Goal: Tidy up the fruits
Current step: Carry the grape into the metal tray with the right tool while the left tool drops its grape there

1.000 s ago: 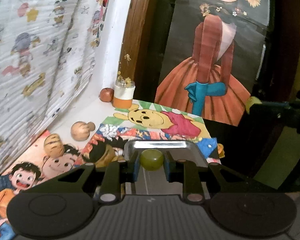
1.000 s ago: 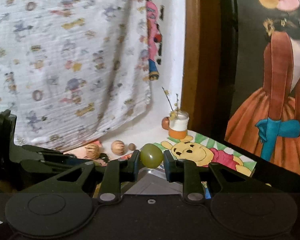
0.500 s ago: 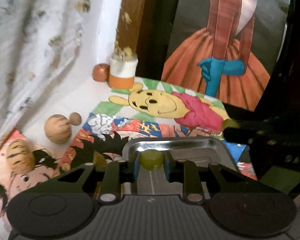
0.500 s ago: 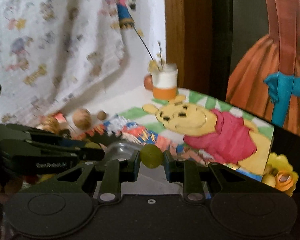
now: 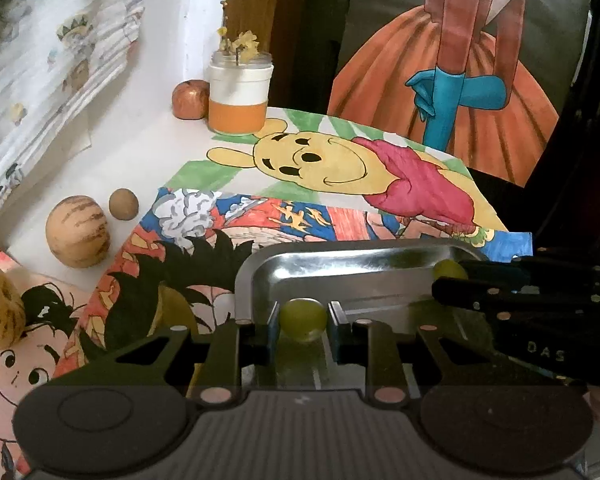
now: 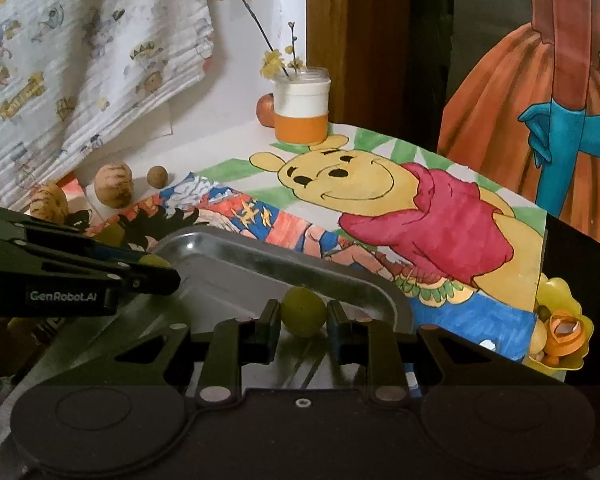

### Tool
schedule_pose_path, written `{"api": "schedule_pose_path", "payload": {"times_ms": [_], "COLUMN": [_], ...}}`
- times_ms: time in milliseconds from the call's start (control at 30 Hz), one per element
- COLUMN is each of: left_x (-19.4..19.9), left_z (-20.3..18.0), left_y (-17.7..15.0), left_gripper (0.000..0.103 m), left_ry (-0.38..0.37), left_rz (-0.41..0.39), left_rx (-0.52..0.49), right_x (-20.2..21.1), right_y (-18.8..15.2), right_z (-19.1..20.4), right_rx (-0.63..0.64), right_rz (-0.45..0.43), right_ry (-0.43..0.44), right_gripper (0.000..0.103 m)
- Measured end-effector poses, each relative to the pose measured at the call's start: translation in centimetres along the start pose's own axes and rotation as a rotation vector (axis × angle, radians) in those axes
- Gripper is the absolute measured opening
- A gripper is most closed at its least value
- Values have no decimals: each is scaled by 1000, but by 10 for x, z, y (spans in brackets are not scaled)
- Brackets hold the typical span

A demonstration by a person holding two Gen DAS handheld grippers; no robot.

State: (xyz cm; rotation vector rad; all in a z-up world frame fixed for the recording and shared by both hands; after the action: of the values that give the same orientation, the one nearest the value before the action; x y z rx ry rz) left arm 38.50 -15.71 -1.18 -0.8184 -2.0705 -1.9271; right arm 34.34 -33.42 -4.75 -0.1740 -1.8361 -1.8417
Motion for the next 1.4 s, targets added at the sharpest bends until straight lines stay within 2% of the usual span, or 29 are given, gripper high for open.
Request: {"api": "schedule_pose_path", "payload": {"times_ms": [167,300,500,567,633,700,800,867,933,1033,1100,1200,1400], "left_x": [-4,-5,-3,-1,4,11,23,30,41,60,75,98,146], "left_z": [-2,-3,-2,-2,-2,-3,-4,-4,-5,-5,-4,0,10], "left_y": [0,-1,0,1,3,7,13,17,21,25,26,27,18], "left_gripper": [28,28,29,34,51,65,68,75,87,97,102,103,103], "left_ry": [19,24,25,21,10,33,39,49,67,91,106,116,122], "left_rz": [40,43,40,35,21,-2,-35,-51,-76,-118,-143,-170,-209], "left_rx": [-21,-25,-16,-7,1,0,-3,-1,-13,-38,-45,-47,-38], "right_x": [-1,0,11,18,26,35,50,60,73,90,103,121,161], "right_y": [-2,-2,-1,-1,0,2,6,8,10,13,15,19,26], "right_z": [-1,-1,-4,-5,-6,-7,-6,-3,2,11,18,32,67], "right_rx": [-8,-8,-28,-25,-23,-25,-19,-13,1,21,30,41,66], "right_rz": [-2,-3,-43,-57,-75,-91,-116,-133,-156,-187,-207,-224,-226], "right_ry": [0,2,12,8,4,-3,-12,-13,-12,-9,-7,5,40], "right_gripper": [27,27,34,38,45,50,60,67,78,87,93,100,102]}}
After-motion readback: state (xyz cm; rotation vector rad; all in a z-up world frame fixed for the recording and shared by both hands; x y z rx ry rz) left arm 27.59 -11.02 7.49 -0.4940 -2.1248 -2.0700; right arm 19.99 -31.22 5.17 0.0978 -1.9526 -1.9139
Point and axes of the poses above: each gripper's, at about its wrist camera, not at the fingertips, and x roughly against the way its jaws point, z to its left, y to its top, the point moved 2 cm from there along -x, roughly the way its jaws point, and after that the axes turned 14 degrees about -z, right-handed, at the moved point
